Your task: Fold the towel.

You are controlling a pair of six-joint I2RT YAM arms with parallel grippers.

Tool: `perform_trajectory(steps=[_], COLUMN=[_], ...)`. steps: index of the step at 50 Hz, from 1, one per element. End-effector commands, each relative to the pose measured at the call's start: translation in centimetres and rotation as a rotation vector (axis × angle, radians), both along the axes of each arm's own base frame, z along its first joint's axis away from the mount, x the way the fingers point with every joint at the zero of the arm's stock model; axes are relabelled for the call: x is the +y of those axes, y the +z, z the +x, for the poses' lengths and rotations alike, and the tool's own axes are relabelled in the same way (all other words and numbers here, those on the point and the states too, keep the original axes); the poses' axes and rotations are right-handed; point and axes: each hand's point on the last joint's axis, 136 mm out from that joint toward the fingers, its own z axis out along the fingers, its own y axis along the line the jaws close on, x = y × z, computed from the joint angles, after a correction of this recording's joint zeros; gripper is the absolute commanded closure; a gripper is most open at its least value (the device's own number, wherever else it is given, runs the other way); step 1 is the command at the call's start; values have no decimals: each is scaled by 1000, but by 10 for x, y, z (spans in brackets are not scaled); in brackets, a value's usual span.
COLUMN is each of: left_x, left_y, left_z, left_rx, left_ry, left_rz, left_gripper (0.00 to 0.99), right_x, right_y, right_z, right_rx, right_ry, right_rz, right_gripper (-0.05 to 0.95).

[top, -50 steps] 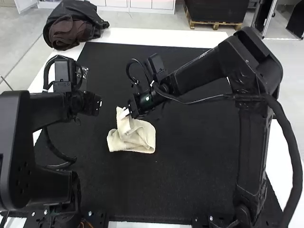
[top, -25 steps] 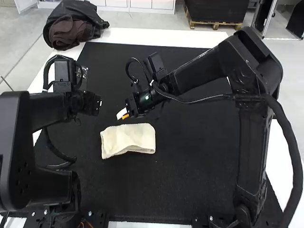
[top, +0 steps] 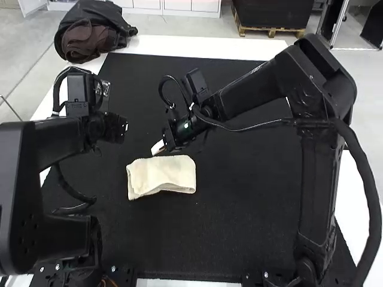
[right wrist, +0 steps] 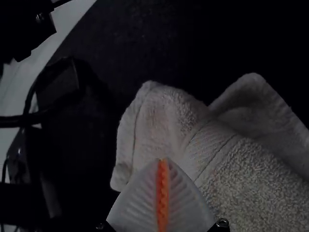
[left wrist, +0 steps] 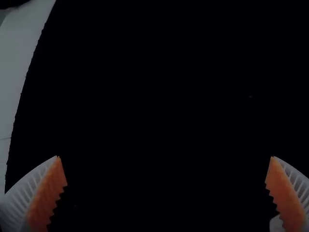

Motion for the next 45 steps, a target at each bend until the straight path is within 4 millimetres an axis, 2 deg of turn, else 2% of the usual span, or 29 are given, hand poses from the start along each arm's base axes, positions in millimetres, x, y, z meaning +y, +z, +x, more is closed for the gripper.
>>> perform_trajectory(steps=[1,17,37,45], left_x=[4,4,5,3], left_y=[9,16,22,19], left_z=[1,3,6,5], left_rx=[-31,-51,-75,-72], left_ry=[18,17,16,11], left_rz=[-1,1,6,-4], left_gripper=[28,28,28,28], right_x=[3,9,19,19], right_y=[11,-23,-60,-76], right_z=[-4,-6,-33,-35], right_rx=[-14,-1,40,37], right_ry=[21,38,107,108], right_rz=[36,24,3,6], right_gripper=[920,920,920,920])
